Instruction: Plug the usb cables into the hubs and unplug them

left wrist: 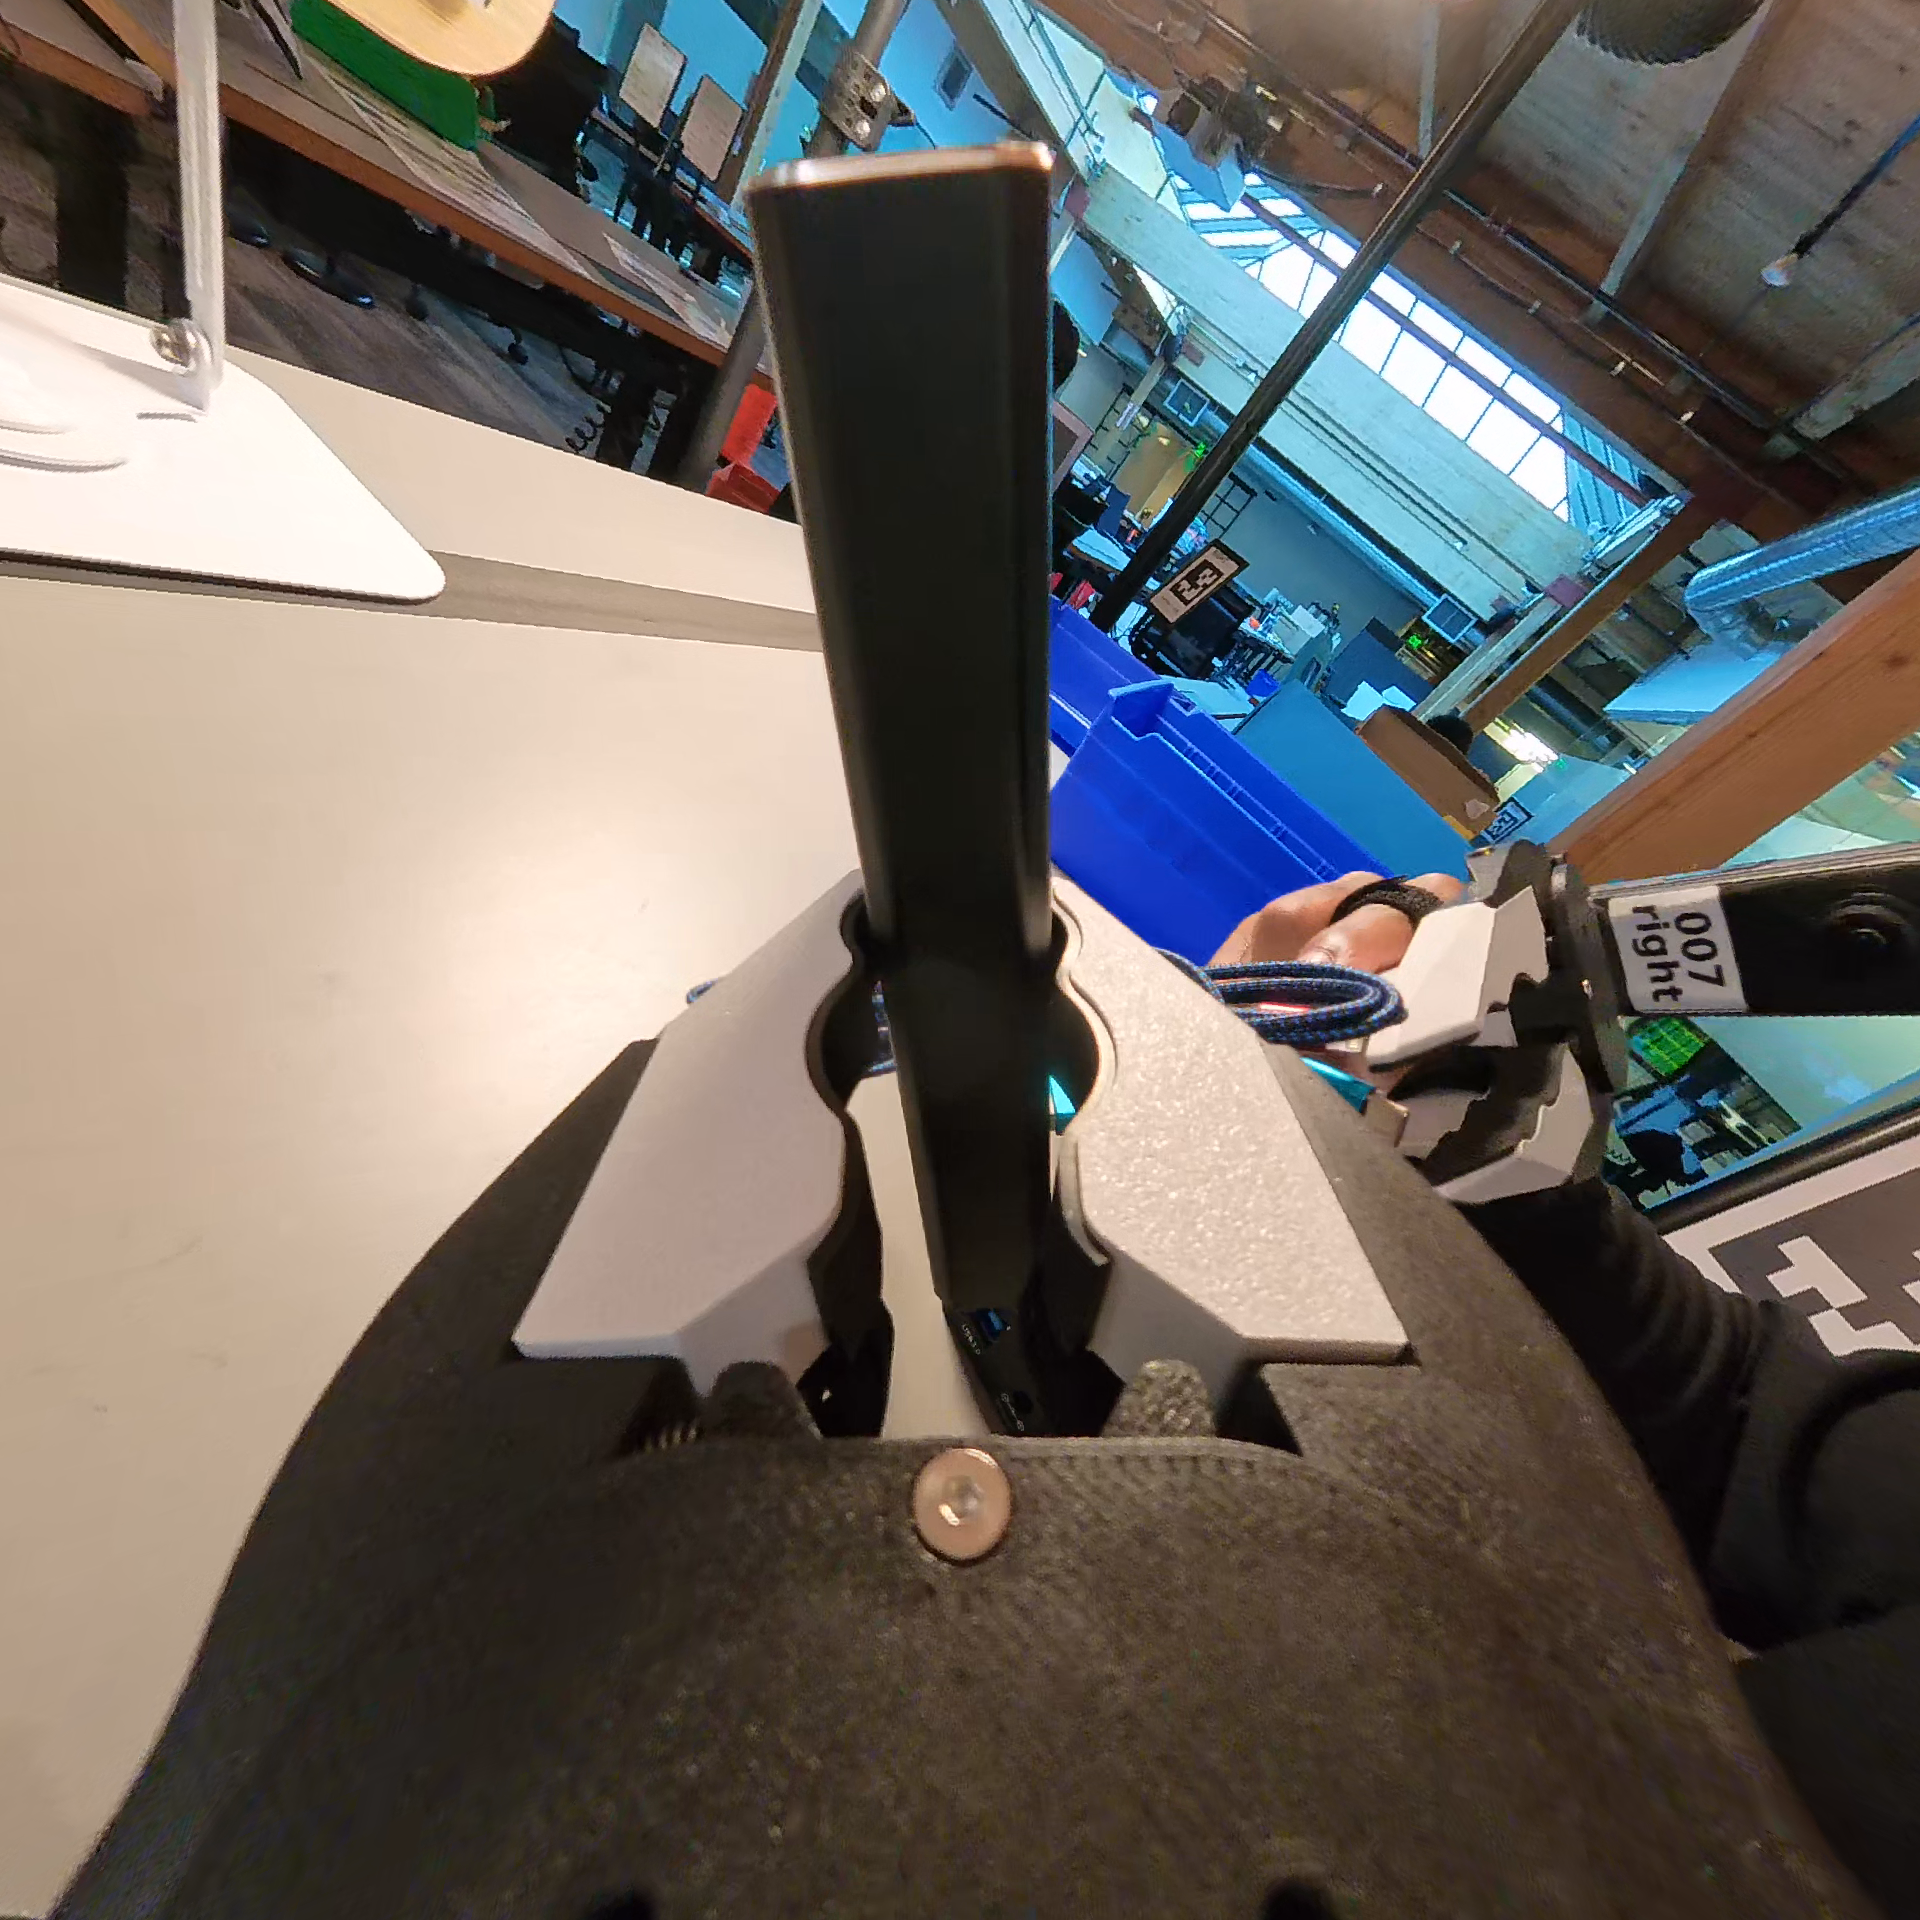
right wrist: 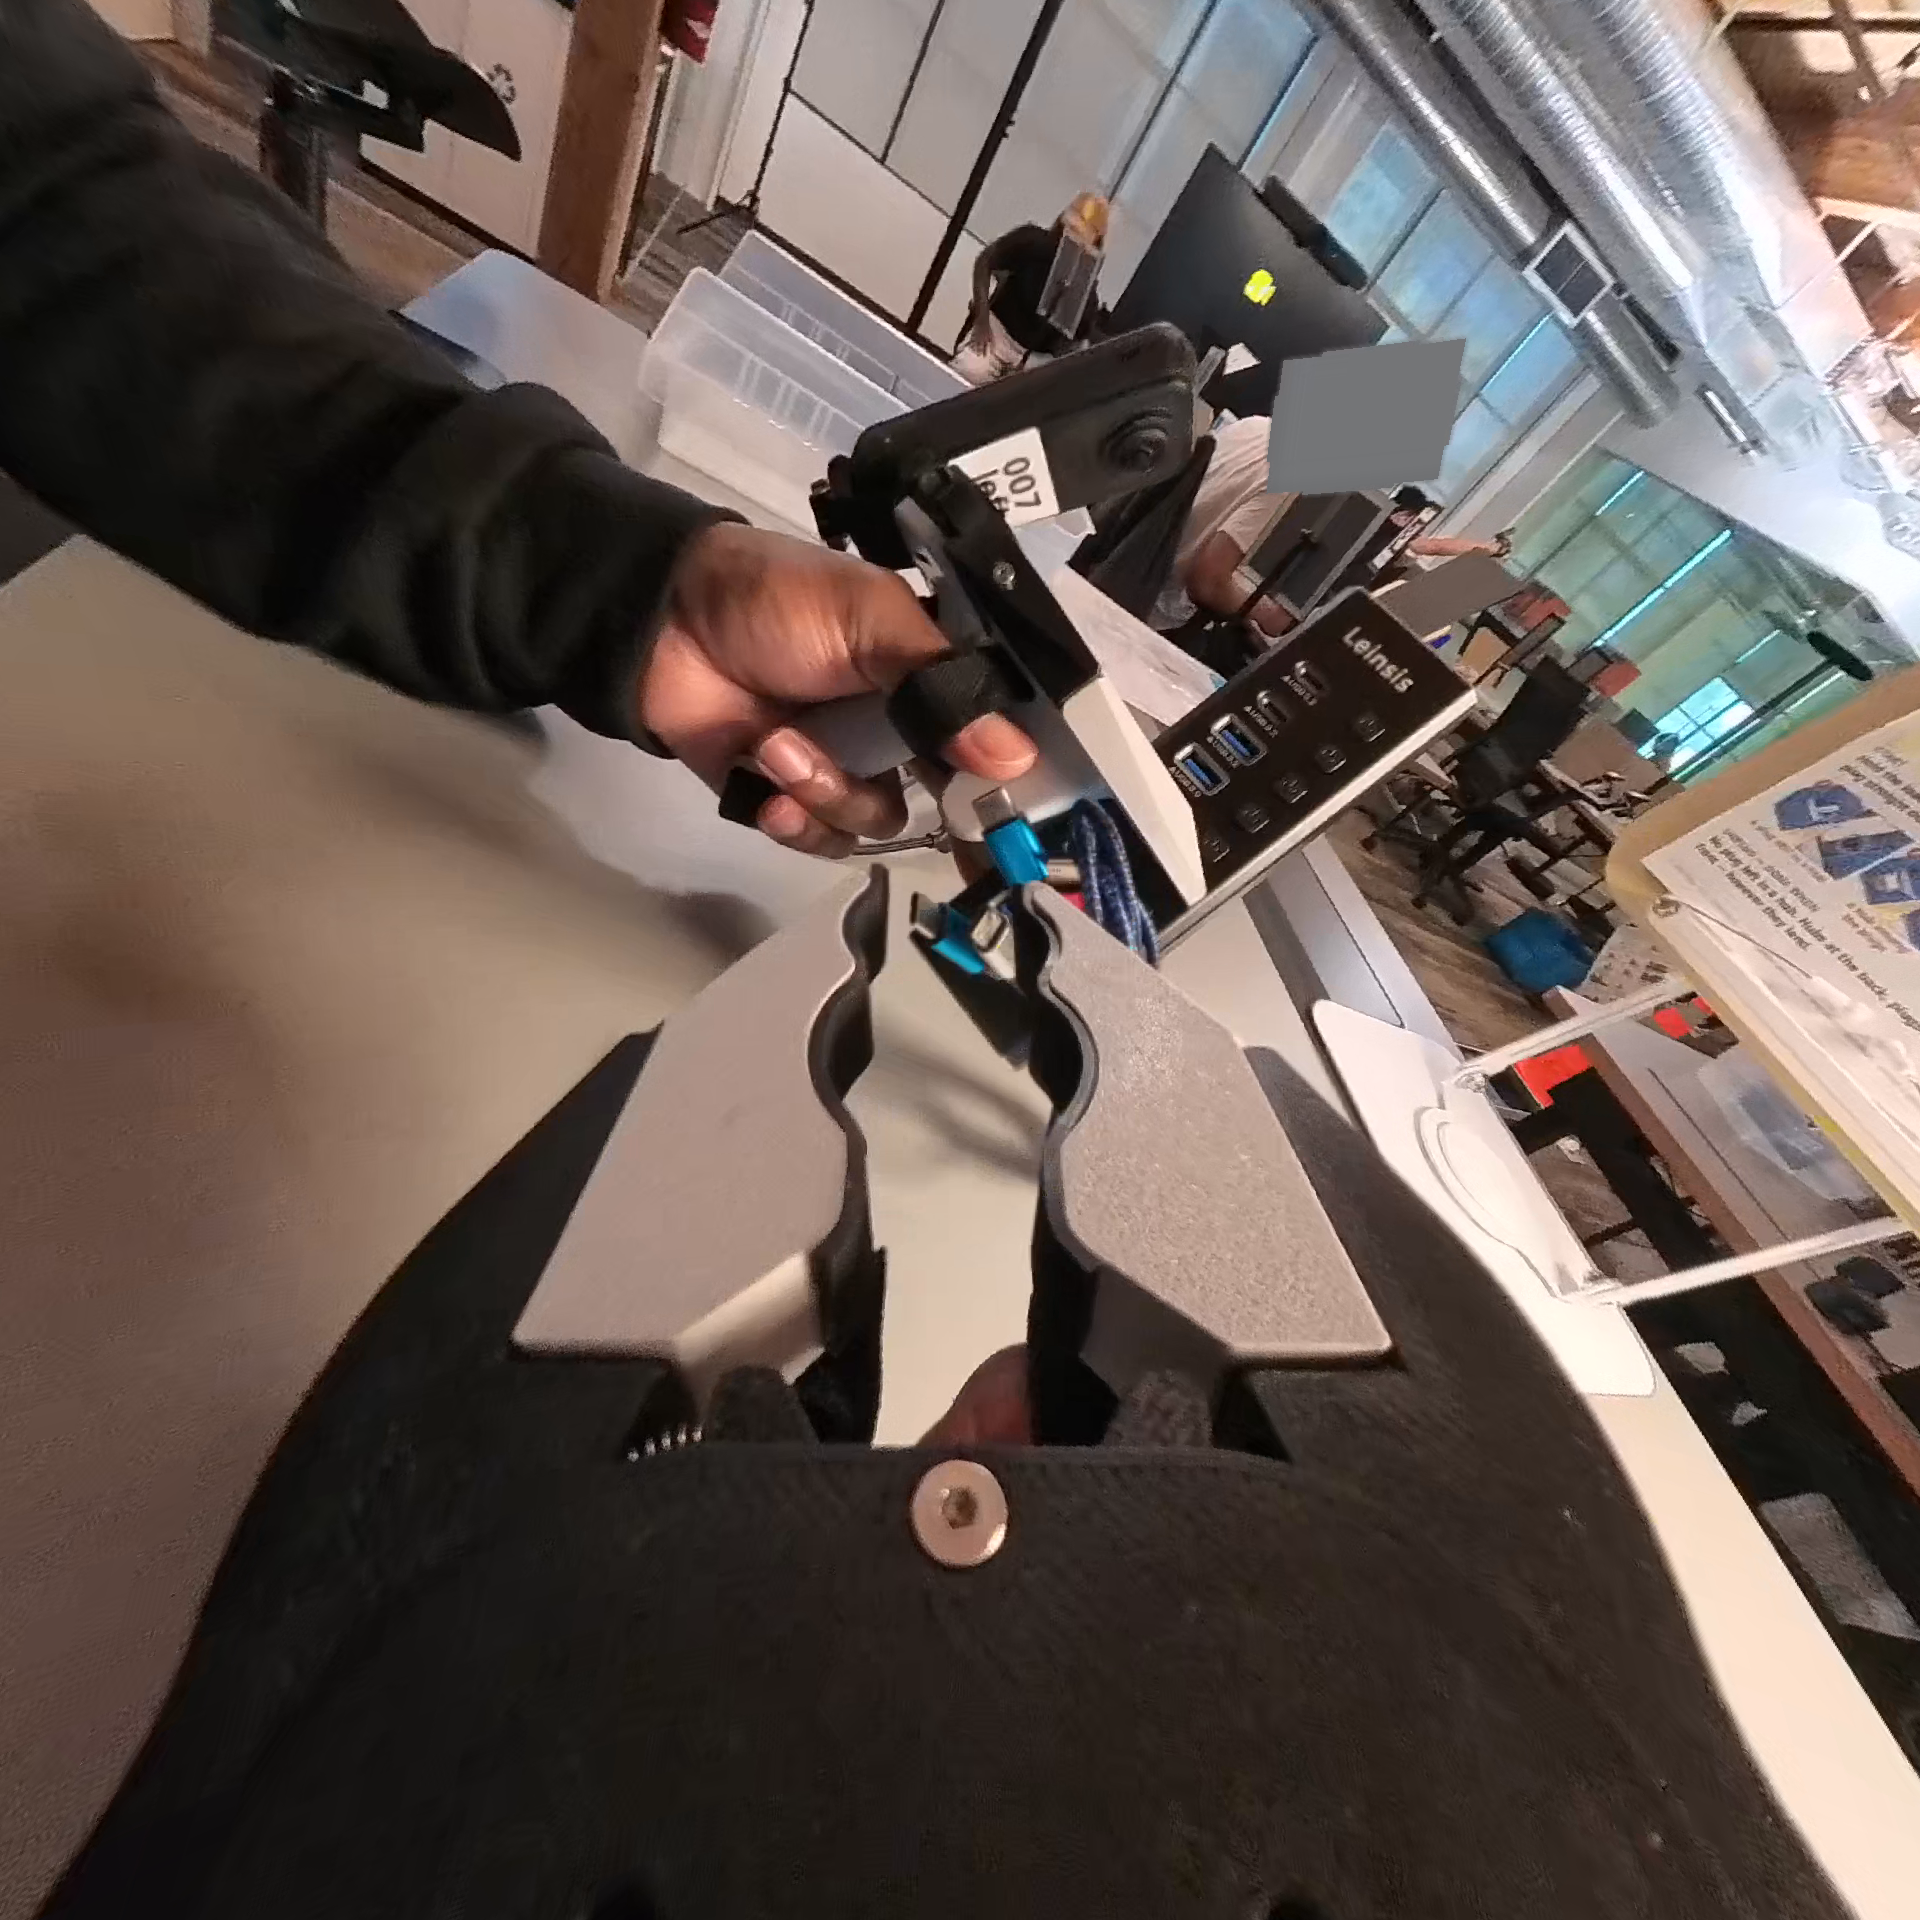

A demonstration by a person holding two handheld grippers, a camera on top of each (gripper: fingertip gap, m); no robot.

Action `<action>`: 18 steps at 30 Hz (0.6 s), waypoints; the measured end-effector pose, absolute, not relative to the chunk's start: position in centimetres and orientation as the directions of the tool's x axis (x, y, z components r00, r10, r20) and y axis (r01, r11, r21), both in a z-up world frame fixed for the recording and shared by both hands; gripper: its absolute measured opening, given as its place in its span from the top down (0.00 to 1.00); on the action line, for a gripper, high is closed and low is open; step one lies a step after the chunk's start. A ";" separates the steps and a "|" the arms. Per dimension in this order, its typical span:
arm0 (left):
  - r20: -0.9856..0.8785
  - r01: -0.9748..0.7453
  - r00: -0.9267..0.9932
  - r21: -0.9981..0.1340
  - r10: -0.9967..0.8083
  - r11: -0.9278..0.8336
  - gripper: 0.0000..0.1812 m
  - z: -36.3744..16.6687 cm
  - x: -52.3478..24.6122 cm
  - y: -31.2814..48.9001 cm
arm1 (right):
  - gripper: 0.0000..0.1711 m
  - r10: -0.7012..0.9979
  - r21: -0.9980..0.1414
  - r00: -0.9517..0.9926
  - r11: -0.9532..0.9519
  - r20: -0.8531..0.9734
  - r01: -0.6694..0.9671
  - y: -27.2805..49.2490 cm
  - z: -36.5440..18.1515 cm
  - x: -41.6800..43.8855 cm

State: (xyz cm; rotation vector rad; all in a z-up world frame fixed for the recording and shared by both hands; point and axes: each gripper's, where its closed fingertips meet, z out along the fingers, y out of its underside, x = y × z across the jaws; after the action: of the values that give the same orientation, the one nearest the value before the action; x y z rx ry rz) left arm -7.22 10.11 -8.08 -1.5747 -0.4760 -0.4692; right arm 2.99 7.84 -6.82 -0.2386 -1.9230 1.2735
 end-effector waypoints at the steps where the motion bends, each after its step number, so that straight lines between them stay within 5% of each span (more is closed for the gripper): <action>1: 0.566 0.566 0.824 -0.823 0.020 -0.049 0.85 -8.1 -7.3 10.1 | 0.87 0.542 -0.838 -0.663 0.481 0.516 -0.259 7.8 -6.9 3.0; 8: 0.561 0.560 0.828 -0.825 0.006 -0.070 0.85 -8.2 -6.7 10.4 | 0.94 0.549 -0.803 -0.611 0.532 0.570 -0.270 8.2 -7.2 2.1; 18: 0.548 0.547 0.836 -0.832 0.019 -0.087 0.84 -8.6 -6.5 10.6 | 0.90 0.514 -0.653 -0.425 0.692 0.745 -0.307 8.6 -7.6 0.2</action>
State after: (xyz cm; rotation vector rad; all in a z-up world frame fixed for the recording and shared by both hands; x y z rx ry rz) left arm -6.45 10.59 -8.63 -1.6124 -0.4552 -0.4659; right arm 0.20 8.65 -7.57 -0.1651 -1.7910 0.9213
